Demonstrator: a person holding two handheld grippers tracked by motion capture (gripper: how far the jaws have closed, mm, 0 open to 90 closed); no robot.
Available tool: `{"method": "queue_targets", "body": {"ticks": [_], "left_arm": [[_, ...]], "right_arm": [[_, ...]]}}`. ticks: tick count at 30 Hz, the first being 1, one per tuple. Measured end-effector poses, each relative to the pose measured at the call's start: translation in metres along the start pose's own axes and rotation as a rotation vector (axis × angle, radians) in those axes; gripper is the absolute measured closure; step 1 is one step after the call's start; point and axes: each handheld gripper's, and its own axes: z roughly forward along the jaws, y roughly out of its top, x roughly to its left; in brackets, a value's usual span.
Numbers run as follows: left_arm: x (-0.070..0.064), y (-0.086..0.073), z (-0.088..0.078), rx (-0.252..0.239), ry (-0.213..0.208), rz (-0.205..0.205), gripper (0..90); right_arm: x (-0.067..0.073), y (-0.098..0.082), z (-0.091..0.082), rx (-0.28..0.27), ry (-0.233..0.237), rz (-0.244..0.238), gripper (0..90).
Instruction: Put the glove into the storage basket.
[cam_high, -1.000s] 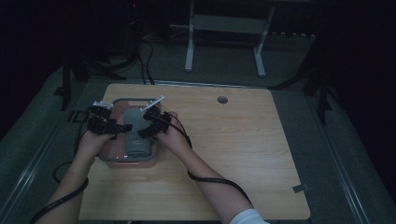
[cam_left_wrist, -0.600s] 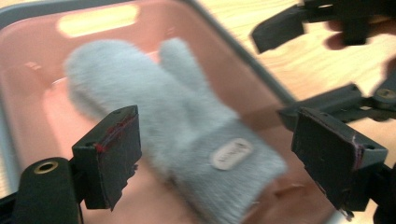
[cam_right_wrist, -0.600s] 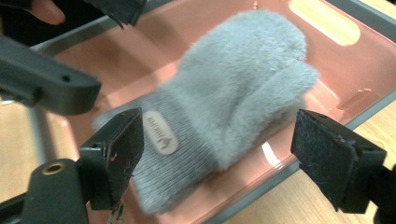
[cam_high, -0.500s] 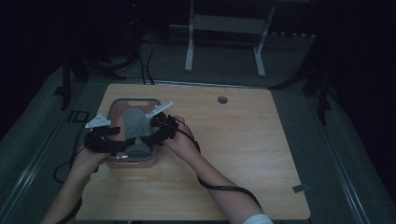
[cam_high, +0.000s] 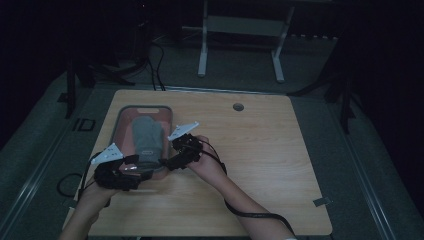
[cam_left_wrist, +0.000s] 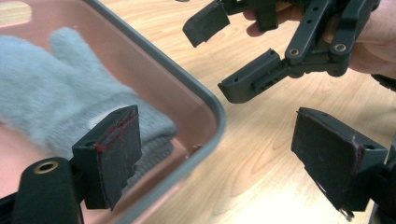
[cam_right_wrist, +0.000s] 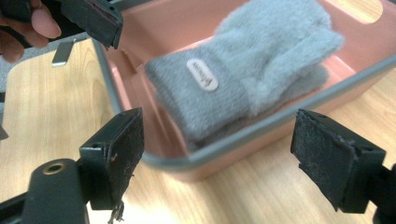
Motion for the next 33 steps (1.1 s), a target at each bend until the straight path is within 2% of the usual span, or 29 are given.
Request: {"method": "queue_targets", "body": {"ticks": [7,9,12,15,20,21,24,25,27,29,30,33], "left_arm": [[-0.015,-0.014,-0.002,-0.027,-0.039,0.030,16.5],[-0.017,-0.024,-0.001,-0.032,-0.056,0.034,16.5],[-0.019,-0.031,0.000,-0.029,-0.052,0.049,16.4],[-0.020,-0.041,0.001,-0.042,-0.080,0.058,16.5],[-0.019,-0.053,0.008,-0.016,-0.108,0.048,16.4],[-0.018,-0.057,0.012,-0.008,-0.116,0.050,16.5],[-0.016,-0.061,0.015,-0.011,-0.121,0.044,16.4],[-0.014,-0.065,0.018,-0.013,-0.120,0.045,16.5],[-0.013,-0.067,0.019,-0.022,-0.116,0.049,16.4],[-0.011,-0.070,0.021,-0.020,-0.127,0.029,16.5],[-0.009,-0.073,0.021,-0.025,-0.121,0.037,16.5],[-0.008,-0.077,0.023,-0.015,-0.125,0.026,16.4]], "right_arm": [[0.007,-0.018,-0.002,0.004,0.037,-0.013,17.5],[0.010,-0.027,-0.001,-0.006,0.062,-0.017,17.5],[0.012,-0.030,-0.001,-0.008,0.063,-0.034,17.5],[0.013,-0.041,0.002,-0.019,0.086,-0.040,17.5],[0.014,-0.050,0.004,-0.025,0.104,-0.054,17.5],[0.014,-0.057,0.007,-0.014,0.121,-0.066,17.5],[0.015,-0.063,0.010,-0.007,0.123,-0.081,17.4],[0.014,-0.069,0.014,0.012,0.129,-0.084,17.4],[0.013,-0.072,0.015,0.006,0.128,-0.093,17.4],[0.009,-0.079,0.019,0.011,0.154,-0.083,17.4],[0.007,-0.082,0.020,0.011,0.160,-0.077,17.4],[0.004,-0.086,0.023,0.022,0.161,-0.074,17.4]]}}
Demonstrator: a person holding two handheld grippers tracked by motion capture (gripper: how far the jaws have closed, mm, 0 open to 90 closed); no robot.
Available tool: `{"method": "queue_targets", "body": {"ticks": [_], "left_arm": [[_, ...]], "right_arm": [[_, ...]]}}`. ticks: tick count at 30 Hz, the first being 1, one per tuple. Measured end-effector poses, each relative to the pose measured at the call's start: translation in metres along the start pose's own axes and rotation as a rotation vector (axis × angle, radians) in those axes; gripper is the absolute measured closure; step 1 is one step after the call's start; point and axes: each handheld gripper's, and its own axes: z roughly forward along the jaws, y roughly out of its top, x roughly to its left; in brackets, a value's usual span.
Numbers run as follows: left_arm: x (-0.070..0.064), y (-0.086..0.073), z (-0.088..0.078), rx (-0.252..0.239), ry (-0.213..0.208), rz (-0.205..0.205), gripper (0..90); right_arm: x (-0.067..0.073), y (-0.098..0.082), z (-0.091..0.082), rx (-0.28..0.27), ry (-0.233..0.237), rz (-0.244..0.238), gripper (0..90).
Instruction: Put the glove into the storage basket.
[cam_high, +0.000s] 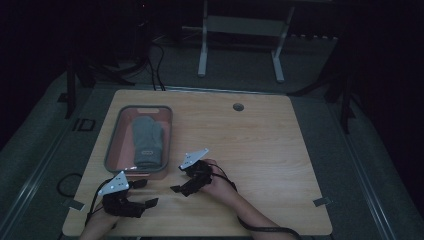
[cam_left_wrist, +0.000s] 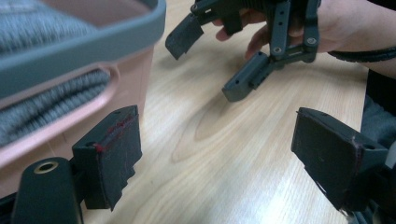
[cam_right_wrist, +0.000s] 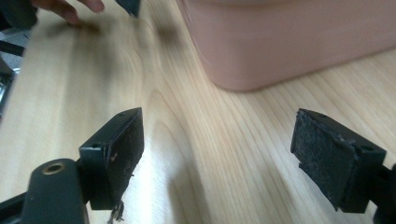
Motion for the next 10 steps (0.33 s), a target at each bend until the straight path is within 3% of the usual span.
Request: {"method": "queue_targets", "body": {"ticks": [10], "left_arm": [[-0.0014,-0.0020,0.0032,-0.007,-0.028,-0.001,16.4]], "right_arm": [[-0.0056,-0.0116,0.0041,-0.013,0.009,-0.019,17.0]]}}
